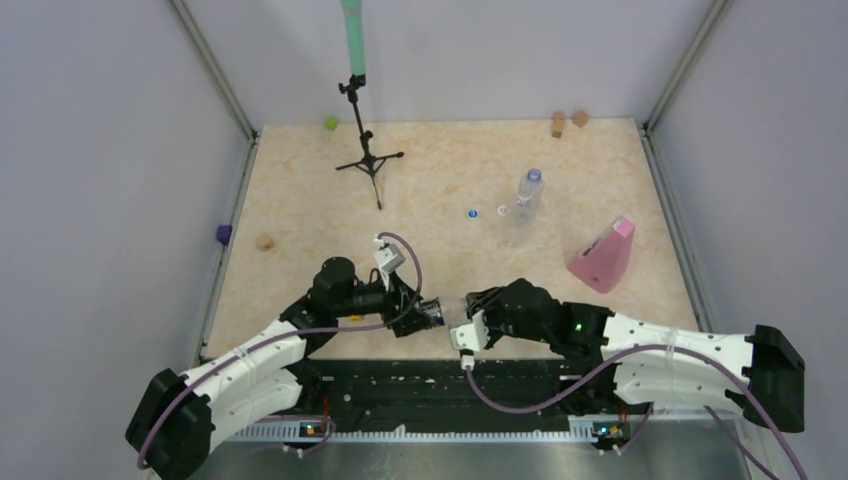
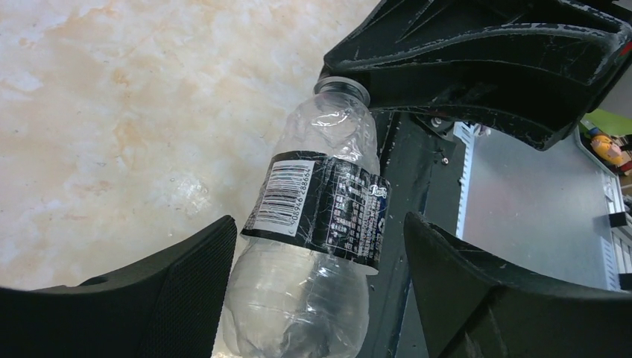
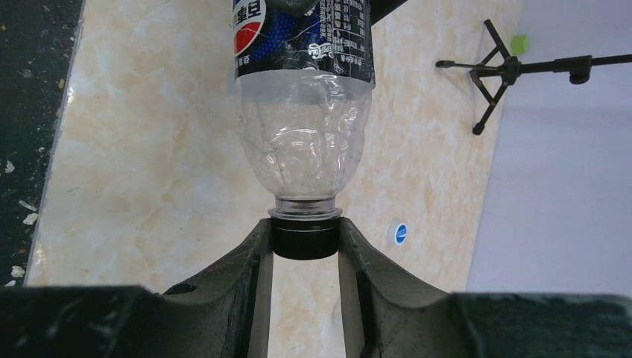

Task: Unscrew the bottle caps
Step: Pick up the plastic bottle at the center of the board.

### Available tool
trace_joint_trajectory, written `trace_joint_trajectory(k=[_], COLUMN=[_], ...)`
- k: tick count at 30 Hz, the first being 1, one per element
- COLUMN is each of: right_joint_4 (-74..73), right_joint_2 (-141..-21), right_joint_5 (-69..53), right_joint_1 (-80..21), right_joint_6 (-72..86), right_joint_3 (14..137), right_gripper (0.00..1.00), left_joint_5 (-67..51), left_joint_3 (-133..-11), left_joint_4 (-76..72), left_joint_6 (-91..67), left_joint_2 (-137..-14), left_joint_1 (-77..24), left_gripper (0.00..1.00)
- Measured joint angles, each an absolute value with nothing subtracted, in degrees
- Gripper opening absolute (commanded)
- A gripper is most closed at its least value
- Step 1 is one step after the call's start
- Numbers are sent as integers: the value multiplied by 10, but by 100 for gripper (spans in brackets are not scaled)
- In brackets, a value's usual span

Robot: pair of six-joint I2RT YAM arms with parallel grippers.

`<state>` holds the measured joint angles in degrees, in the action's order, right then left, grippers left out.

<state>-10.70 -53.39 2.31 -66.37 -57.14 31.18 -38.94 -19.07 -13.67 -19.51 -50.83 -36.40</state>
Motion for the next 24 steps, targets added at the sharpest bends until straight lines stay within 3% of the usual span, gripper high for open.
trace_joint_trajectory(k=[6,9,19,23,24], right_joint_4=[-94,-86,-82,-77,-72], right_joint_2=[-535,-539,-541,-541,-541], right_joint_5=[23,25,49,56,60], right_joint_1=[-664,-669,-676,-678,-679], right_joint_6=[-596,-606,-620,-615,-613], right_joint_3=[312,313,313,311,310], right_gripper=[0,0,0,0,4], left_joint_5=[-402,-407,-399,-394,-393], left_joint_3=[-191,-193,-206,-208,-209], left_joint_4=[-147,-150,-150,-150,-149], left_joint_6=[-196,-196,-196,-196,-195], left_joint_2=[-513,-531,-558,-558,-558], left_joint_1=[-369,-375,-386,-388,-388], left_gripper=[77,71,43,28,24])
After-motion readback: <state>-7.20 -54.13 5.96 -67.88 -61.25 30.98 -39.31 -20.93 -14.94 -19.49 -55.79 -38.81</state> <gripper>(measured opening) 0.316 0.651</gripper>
